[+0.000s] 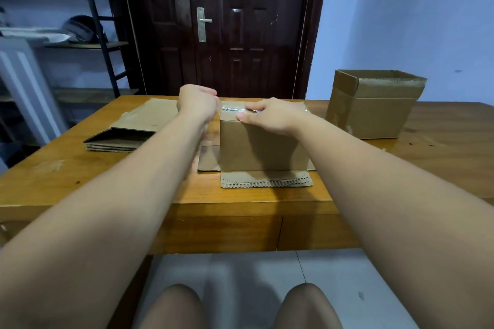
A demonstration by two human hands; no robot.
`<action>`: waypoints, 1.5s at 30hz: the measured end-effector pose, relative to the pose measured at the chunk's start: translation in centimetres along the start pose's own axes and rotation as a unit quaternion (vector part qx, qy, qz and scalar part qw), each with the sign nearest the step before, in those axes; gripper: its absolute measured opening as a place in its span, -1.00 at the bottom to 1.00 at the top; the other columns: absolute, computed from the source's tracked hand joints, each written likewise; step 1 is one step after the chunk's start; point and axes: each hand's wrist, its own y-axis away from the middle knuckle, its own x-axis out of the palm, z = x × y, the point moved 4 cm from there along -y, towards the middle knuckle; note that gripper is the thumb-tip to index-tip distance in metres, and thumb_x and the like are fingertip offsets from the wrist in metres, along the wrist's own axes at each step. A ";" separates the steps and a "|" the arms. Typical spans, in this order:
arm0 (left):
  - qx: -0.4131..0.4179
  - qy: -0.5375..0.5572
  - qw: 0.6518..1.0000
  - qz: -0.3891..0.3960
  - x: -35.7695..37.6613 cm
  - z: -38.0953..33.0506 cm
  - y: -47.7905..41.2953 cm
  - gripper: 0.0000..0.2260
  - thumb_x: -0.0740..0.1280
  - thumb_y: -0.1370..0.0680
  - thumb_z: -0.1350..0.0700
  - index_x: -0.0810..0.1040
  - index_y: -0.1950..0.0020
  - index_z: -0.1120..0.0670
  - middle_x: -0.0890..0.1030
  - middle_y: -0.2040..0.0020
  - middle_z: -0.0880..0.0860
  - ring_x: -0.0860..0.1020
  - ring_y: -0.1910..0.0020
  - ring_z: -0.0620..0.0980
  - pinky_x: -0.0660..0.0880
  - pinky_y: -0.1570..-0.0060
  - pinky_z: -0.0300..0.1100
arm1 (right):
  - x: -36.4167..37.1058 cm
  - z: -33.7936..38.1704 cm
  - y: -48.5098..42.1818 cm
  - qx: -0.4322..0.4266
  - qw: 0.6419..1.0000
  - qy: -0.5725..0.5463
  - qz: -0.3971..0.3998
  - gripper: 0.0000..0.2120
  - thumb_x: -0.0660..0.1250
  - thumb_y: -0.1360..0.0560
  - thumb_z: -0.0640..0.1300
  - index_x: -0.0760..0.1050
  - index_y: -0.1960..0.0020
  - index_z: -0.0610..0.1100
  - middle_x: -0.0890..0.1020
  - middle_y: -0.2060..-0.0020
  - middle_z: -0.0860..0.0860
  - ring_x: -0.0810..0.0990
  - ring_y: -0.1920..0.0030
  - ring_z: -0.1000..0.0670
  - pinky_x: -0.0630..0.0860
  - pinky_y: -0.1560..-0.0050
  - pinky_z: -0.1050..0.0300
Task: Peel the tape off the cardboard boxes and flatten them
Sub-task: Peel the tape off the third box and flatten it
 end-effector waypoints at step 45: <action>0.229 -0.218 0.944 0.092 0.9 -0.4 0.6 -0.70 0.25 -0.56 0.26 0.51 -0.28 0.06 0.57 -0.18 0.02 0.53 -0.16 -0.01 0.46 -0.18 -0.20 | 0.7 2.2 -0.2 0.113 0.978 0.032 -0.172 -0.55 -0.04 -0.64 0.13 0.51 -0.21 -0.06 0.59 -0.12 -0.12 0.48 -0.24 -0.24 -0.05 -0.37 -0.46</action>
